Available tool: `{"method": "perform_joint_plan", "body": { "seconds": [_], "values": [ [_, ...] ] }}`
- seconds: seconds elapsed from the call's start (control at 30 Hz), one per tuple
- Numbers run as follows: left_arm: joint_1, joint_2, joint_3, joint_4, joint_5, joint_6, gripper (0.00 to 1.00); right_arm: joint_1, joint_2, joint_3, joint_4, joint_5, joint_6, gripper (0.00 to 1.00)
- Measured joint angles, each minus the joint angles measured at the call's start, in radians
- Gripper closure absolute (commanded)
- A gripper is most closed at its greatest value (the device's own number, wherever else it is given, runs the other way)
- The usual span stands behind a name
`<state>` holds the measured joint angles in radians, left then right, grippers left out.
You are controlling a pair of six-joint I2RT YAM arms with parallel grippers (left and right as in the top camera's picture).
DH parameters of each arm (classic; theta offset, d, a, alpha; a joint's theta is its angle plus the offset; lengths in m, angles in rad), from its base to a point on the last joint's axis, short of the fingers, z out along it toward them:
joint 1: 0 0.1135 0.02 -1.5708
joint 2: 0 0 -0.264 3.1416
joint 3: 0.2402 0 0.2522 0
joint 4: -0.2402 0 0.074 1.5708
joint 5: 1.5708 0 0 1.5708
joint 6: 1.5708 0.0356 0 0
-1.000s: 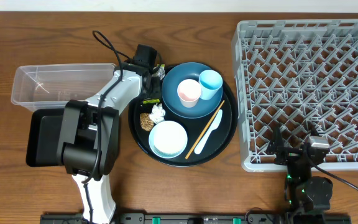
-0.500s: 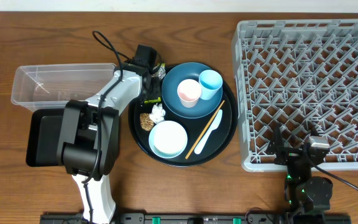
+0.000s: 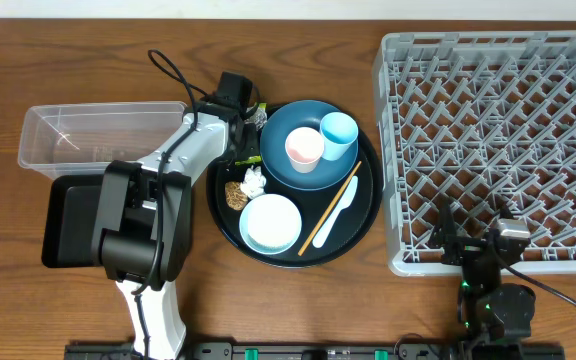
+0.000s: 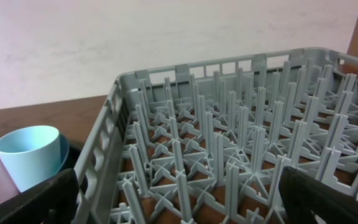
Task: Sort waste into correct bins and load items into the dishwasher rack
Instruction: 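Carry the wrapper to the clear bin and release it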
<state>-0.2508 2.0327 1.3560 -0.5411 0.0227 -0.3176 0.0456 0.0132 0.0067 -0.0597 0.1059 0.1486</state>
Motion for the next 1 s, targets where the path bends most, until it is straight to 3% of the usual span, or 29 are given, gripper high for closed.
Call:
{"method": "perform_joint_plan", "body": {
  "seconds": [0.27,0.67,0.83,1.0],
  "values": [
    [0.0,-0.067,-0.005,-0.002,0.0,0.0,0.94,0.0,0.0,0.0,0.0,0.0,0.0,0.01],
    [0.011,-0.393,-0.005,-0.02,-0.005,-0.008,0.94,0.0,0.0,0.0,0.0,0.0,0.0,0.01],
    [0.101,-0.512,-0.005,-0.051,-0.06,-0.087,0.94,0.0,0.0,0.0,0.0,0.0,0.0,0.01],
    [0.276,-0.566,-0.005,-0.067,-0.091,-0.206,0.94,0.0,0.0,0.0,0.0,0.0,0.0,0.01]
  ]
}}
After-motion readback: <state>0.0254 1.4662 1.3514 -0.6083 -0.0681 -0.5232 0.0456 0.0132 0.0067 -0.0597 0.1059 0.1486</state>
